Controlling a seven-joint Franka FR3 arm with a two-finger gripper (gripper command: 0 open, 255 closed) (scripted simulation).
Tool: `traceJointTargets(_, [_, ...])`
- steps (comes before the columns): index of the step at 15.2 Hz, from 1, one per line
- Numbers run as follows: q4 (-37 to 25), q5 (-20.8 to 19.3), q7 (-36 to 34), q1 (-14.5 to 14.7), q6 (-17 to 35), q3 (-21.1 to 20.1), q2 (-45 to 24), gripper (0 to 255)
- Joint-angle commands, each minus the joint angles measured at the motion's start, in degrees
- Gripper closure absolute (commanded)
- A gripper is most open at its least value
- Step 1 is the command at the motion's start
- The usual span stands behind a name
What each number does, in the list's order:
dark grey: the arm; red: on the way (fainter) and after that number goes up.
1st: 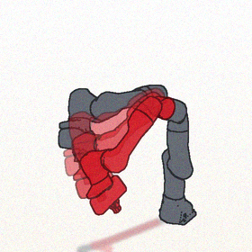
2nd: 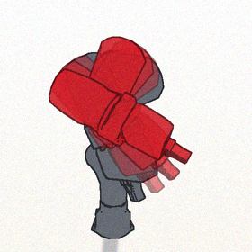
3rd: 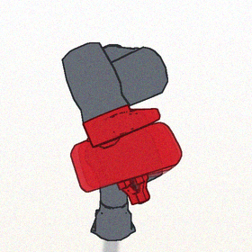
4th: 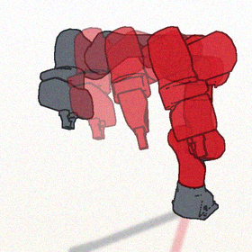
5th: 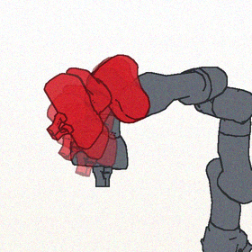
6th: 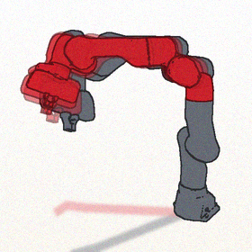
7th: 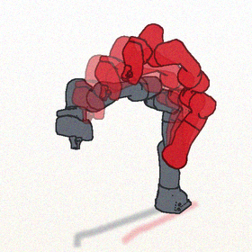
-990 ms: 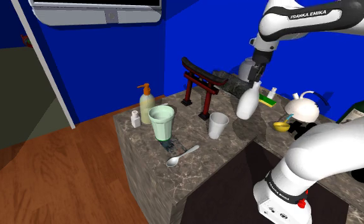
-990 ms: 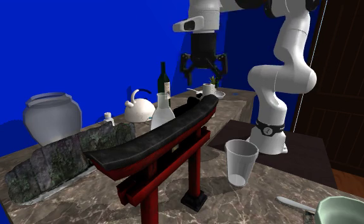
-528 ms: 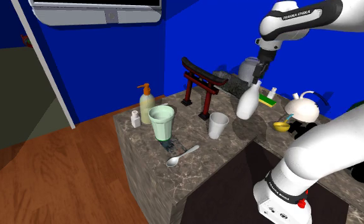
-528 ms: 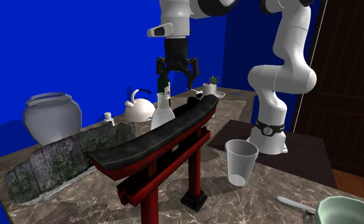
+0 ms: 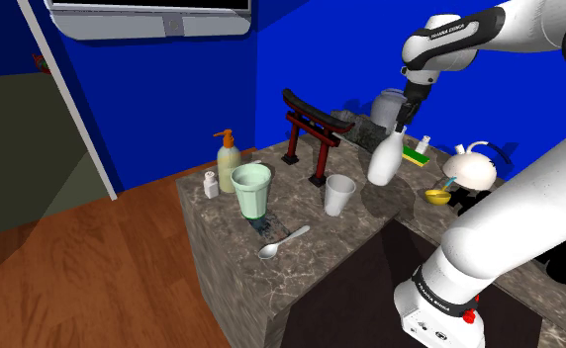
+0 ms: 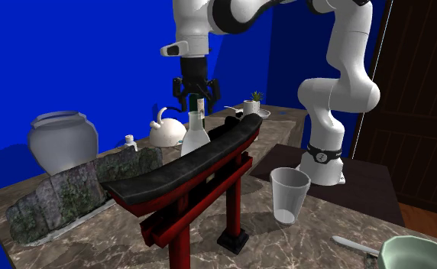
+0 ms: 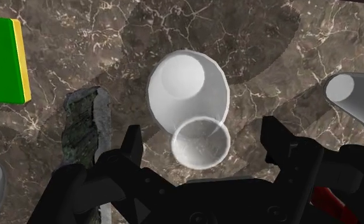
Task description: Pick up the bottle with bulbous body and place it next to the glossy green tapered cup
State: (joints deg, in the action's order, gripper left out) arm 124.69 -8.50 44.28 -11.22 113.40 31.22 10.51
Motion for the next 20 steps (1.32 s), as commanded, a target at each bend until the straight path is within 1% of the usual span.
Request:
traceJointTargets(1, [1.0,0.2,0.3,0.0,1.7,0.3,-0.7,0])
traceJointTargets(3, [2.4,0.4,0.5,-0.1,3.8,0.6,-1.4,0])
traceJointTargets(11, [2.4,0.4,0.5,-0.1,3.7,0.6,-1.4,0])
traceJointTargets(12, [2.4,0.4,0.5,-0.1,3.7,0.6,-1.4,255])
traceJointTargets(20, [2.4,0.4,0.5,-0.1,3.7,0.6,-1.4,255])
